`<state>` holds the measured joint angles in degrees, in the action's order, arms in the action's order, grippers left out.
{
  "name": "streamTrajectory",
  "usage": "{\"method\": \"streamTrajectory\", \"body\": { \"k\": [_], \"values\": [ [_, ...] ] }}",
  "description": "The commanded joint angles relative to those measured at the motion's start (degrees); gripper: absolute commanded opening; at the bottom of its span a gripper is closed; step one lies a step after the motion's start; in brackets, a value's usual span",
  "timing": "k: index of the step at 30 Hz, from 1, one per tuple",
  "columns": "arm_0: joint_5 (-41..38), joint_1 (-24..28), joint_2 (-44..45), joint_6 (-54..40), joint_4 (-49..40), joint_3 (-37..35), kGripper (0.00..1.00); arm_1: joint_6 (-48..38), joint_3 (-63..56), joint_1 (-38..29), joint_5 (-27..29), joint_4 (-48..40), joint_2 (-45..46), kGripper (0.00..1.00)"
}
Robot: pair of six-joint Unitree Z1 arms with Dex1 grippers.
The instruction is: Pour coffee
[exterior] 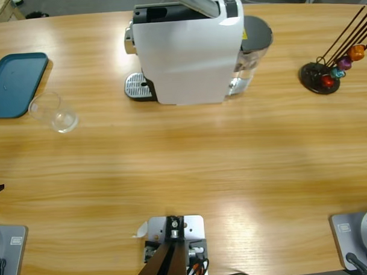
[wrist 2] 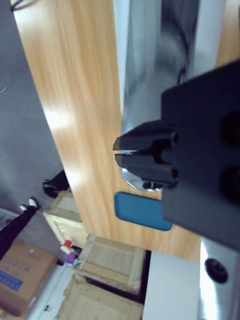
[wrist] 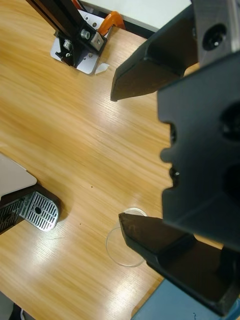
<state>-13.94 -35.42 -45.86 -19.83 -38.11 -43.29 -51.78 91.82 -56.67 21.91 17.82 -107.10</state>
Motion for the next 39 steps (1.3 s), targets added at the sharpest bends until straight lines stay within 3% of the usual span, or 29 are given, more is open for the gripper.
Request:
{"method": "streamTrajectory", "body": {
  "k": [1,25,39],
  "values": [
    [0.4,-0.3,0.1,0.7,0.7,2.2,0.968,0.5,-2.8,-2.6,1.4,3.2,-7.4,0.0],
    [0.5,-0.3,0.5,0.7,0.6,2.2,0.968,1.9,-8.3,-1.3,-0.4,3.0,-16.3,0.0],
    [0.5,-0.3,0.5,0.8,0.7,2.2,0.968,3.0,-5.3,-1.2,-0.8,8.7,-18.5,0.0]
  ]
}}
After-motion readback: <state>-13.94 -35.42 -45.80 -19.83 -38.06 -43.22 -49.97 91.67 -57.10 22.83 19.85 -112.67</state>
